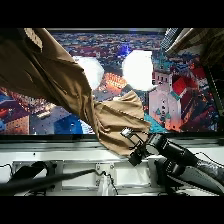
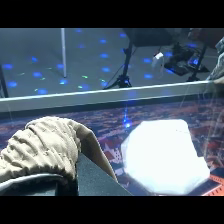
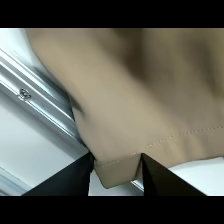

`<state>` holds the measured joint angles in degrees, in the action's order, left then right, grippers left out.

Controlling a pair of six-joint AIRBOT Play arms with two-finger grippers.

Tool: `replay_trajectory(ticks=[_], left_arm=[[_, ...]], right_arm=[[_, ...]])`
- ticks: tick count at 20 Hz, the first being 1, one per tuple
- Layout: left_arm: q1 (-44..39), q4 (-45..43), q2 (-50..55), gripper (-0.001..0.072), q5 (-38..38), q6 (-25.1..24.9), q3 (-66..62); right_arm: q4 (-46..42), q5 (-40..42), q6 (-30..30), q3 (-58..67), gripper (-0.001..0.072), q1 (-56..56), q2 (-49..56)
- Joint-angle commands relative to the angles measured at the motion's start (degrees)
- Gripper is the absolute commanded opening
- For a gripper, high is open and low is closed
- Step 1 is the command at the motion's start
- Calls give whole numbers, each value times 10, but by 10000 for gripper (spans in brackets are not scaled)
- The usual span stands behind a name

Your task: Fold the clothes and pants, and hang the long-sleeved shirts on hangers.

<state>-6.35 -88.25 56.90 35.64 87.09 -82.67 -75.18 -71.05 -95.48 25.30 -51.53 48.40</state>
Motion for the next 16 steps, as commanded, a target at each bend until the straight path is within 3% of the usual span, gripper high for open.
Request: replay_trajectory(ticks=[1, 2, 6, 8, 11, 16], left_arm=[[0, 0, 0, 14, 0, 8, 0], [0, 0, 0, 14, 0, 12, 0], [0, 0, 0, 14, 0, 12, 0], [0, 0, 0, 14, 0, 12, 0], [1, -1, -8, 13, -1, 12, 0], [0, -1, -94, 13, 15, 12, 0]], right_arm=[[-6, 2, 0, -2, 326, -1, 0], [-7, 2, 0, -3, 313, -1, 0], [-1, 3, -1, -5, 27, -1, 0], [-8, 15, -21, -5, 24, -1, -1], [-75, 35, -102, 26, 23, 0, -27], [-306, -26, -286, 147, 23, 57, -177]])
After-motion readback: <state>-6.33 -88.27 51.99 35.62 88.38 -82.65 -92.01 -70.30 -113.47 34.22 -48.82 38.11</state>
